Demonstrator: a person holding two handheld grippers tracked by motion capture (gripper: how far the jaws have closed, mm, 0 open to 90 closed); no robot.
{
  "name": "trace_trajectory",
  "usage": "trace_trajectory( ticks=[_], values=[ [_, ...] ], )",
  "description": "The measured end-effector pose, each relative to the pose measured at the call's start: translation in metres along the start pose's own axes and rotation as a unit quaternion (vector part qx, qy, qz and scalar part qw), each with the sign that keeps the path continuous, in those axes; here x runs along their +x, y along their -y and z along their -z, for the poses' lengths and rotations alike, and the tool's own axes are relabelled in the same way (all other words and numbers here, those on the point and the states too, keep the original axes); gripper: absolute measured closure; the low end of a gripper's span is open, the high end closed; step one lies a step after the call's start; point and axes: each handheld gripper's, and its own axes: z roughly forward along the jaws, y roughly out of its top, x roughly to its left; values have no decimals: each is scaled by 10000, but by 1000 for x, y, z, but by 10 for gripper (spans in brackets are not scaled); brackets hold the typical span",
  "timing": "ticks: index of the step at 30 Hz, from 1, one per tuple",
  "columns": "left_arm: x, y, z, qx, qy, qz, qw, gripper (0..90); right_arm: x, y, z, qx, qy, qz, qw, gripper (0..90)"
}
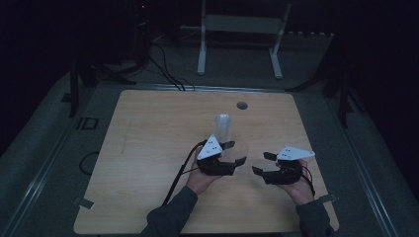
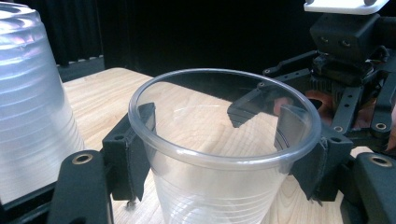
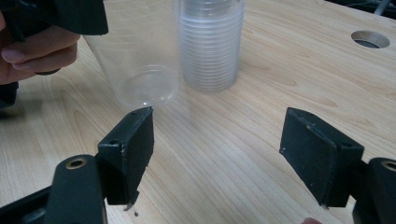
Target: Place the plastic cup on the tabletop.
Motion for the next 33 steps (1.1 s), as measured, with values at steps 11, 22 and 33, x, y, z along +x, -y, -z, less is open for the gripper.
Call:
trace_trajectory(
  ticks=[11,22,33],
  values=[
    [1,5,-4,63,14,36,10000,299,0,2,-1,20,-29,-9,10000,258],
    [2,10,-6,84,18,89,9999,300,0,2,-1,23,-35,-20,10000,258],
    [4,17,-8,88,-22,154,9998,299,0,3,-1,32,-35,-23,10000,258]
  ],
)
